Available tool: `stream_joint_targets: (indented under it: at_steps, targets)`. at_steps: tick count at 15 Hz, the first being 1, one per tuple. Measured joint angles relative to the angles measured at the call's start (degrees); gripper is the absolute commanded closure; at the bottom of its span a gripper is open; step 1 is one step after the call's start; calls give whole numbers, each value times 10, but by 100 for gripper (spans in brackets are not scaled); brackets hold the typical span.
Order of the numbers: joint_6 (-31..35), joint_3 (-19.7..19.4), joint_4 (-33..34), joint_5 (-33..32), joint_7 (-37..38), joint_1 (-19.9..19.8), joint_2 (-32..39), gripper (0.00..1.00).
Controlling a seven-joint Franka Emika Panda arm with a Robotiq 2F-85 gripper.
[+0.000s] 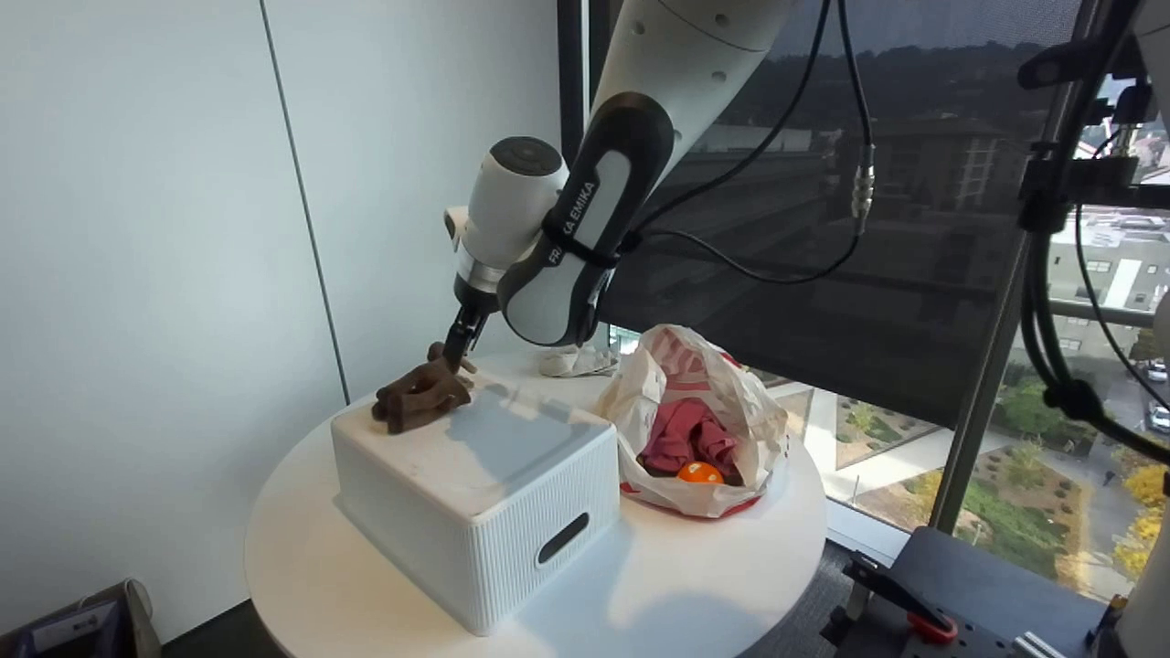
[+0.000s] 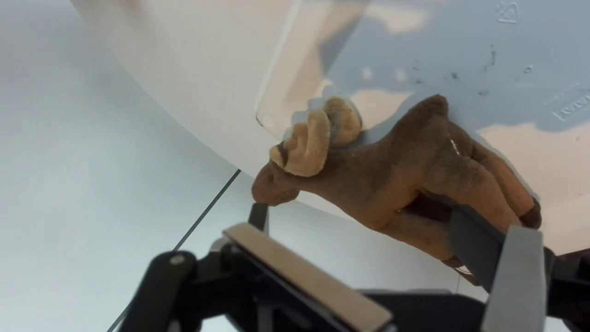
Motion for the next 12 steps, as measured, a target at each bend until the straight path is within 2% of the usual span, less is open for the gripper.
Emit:
stream_joint_targets:
  at_steps: [2, 4, 6, 8, 10, 12]
  targets:
    - [-1, -61, -40, -15, 7, 28, -32, 0]
    - [-19, -145, -77, -32, 28, 69, -62, 0]
    - [-67, -231, -110, -56, 52, 110, -93, 0]
    - [-129, -299, -139, -87, 74, 142, -125, 0]
    - [-196, -350, -165, -118, 98, 163, -154, 0]
    - [-244, -375, -191, -124, 106, 167, -172, 0]
